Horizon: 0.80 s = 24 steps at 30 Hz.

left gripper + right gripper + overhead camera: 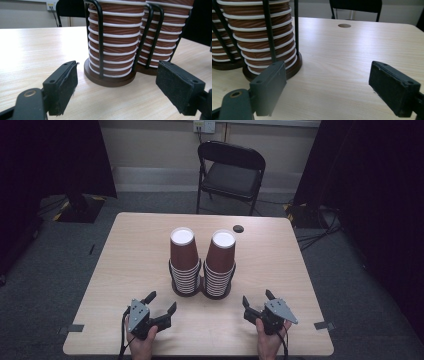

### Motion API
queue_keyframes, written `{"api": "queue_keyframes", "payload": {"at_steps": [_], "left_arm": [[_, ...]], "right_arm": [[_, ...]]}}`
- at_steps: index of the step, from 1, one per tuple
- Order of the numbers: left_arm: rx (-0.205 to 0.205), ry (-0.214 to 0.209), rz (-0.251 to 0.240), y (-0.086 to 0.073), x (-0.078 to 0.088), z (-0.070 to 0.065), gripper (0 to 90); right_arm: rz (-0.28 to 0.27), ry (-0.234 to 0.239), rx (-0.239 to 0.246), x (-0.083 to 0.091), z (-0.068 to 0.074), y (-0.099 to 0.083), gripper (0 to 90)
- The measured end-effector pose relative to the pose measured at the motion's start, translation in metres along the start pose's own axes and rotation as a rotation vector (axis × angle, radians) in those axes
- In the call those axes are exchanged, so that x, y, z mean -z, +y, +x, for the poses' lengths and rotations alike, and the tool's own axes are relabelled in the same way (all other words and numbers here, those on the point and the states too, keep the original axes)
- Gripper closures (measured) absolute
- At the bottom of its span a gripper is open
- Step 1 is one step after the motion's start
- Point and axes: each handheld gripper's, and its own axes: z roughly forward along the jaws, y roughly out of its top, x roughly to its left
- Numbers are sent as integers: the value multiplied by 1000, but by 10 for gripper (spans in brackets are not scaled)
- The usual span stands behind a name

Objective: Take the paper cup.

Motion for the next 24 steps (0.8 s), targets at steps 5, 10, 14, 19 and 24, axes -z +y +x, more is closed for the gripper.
{"api": "queue_keyframes", "payload": {"at_steps": [5, 10, 14, 19, 24], "left_arm": [[12, -10, 8, 0, -1, 1, 179], [15, -16, 15, 2, -2, 2, 172], [14, -24, 6, 7, -1, -1, 169], [3, -40, 4, 13, -2, -6, 164], [-8, -61, 19, 19, -1, -12, 169]], "right_arm": [[-17, 4, 3, 2, 0, -1, 136], [-23, -1, 7, 2, 1, -1, 136], [-29, -14, 9, 2, 2, -1, 137], [-28, -22, 11, 3, 2, -1, 138], [-34, -6, 9, 5, 2, -2, 138]]}}
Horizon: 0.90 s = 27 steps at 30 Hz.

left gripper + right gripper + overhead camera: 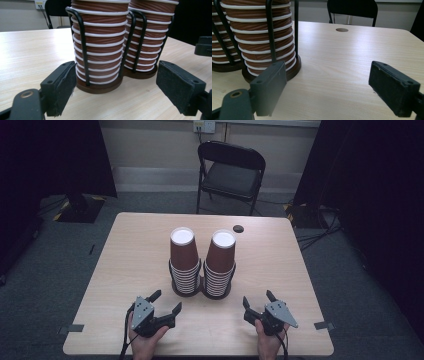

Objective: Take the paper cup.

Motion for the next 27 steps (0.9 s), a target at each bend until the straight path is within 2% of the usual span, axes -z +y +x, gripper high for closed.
{"api": "queue_keyframes", "payload": {"at_steps": [15, 22, 27], "left_arm": [[-25, -43, -10, 23, -6, -9, 190], [-27, -87, -11, 36, -12, -16, 190], [-56, -113, -2, 43, -16, -20, 179]], "right_arm": [[3, 10, -12, 0, -1, 0, 142], [0, 10, -19, 0, -2, 0, 150], [-1, 12, -20, 0, -2, 0, 151]]}}
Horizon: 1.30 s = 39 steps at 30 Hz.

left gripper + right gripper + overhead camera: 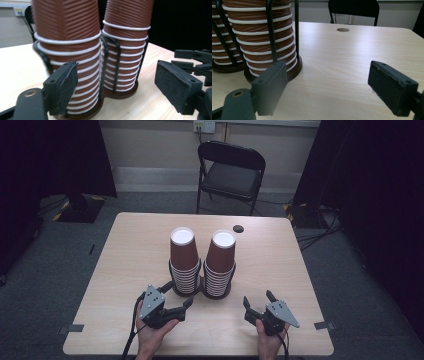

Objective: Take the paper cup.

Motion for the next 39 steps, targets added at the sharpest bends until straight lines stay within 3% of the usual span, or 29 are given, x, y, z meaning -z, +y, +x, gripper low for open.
{"api": "queue_keyframes", "payload": {"at_steps": [3, 10, 13, 17, 23, 39], "left_arm": [[-14, -34, 3, 5, -3, -2, 158], [-35, -51, 11, 15, -12, -7, 169], [-43, -66, -11, 25, -15, -11, 185], [-66, -54, -24, 34, -18, -17, 185], [-37, -60, -47, 42, -23, -18, 186], [-67, -58, -59, 67, -39, -24, 182]], "right_arm": [[2, 1, -5, 0, 0, 0, 153], [-4, 3, -9, 0, -1, 0, 155], [1, 1, -5, 0, 0, 0, 157], [1, 0, -5, 0, 0, 0, 159], [6, 2, -4, 0, 0, 0, 160], [4, 2, -5, 0, 0, 0, 162]]}}
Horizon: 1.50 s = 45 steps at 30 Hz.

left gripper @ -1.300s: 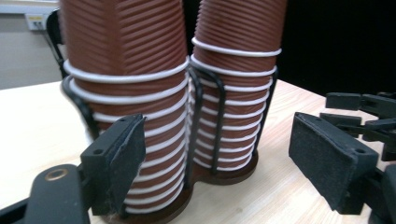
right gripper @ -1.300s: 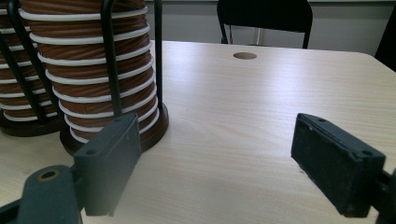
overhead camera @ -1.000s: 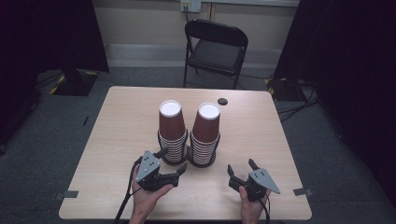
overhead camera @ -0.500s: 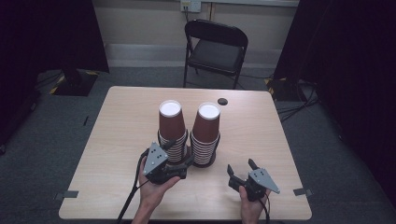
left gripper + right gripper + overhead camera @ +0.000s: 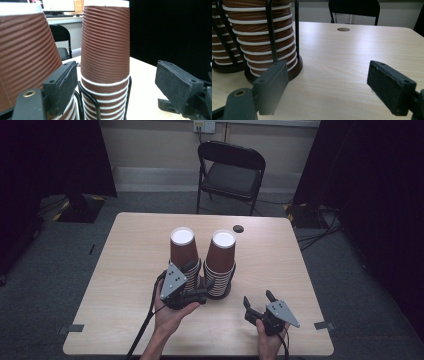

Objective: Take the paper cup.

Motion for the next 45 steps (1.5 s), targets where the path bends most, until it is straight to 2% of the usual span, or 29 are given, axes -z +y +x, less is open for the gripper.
{"api": "queue_keyframes", "payload": {"at_steps": [4, 11, 14, 17, 23, 27, 29, 33, 39, 45], "left_arm": [[-17, 2, 1, 6, -5, -1, 182], [-23, 3, -12, 18, -14, -3, 182], [-44, 9, 1, 22, -19, -4, 182], [-37, 7, -13, 27, -22, -5, 171], [-13, 24, -9, 33, -28, -2, 157], [-15, 26, 0, 36, -35, -2, 157], [-20, 40, 5, 37, -38, -2, 157], [-44, 41, 6, 44, -43, -4, 157], [-36, 45, 15, 53, -55, -5, 158], [-45, 78, 48, 61, -67, -3, 160]], "right_arm": [[-1, 1, -1, 0, 0, 0, 163], [-2, 2, 0, 0, 0, 0, 165], [-2, 2, -1, 0, 0, 0, 166], [-5, 0, -3, 0, 0, 0, 165], [-8, 1, -9, 0, -1, 0, 163], [-8, 0, -6, 0, -1, 0, 163], [-10, 2, -10, 1, -1, 0, 163], [-9, 2, -8, 0, -1, 0, 163], [-13, 8, -13, 1, -1, 0, 163], [-15, 5, -15, 1, -2, -1, 161]]}}
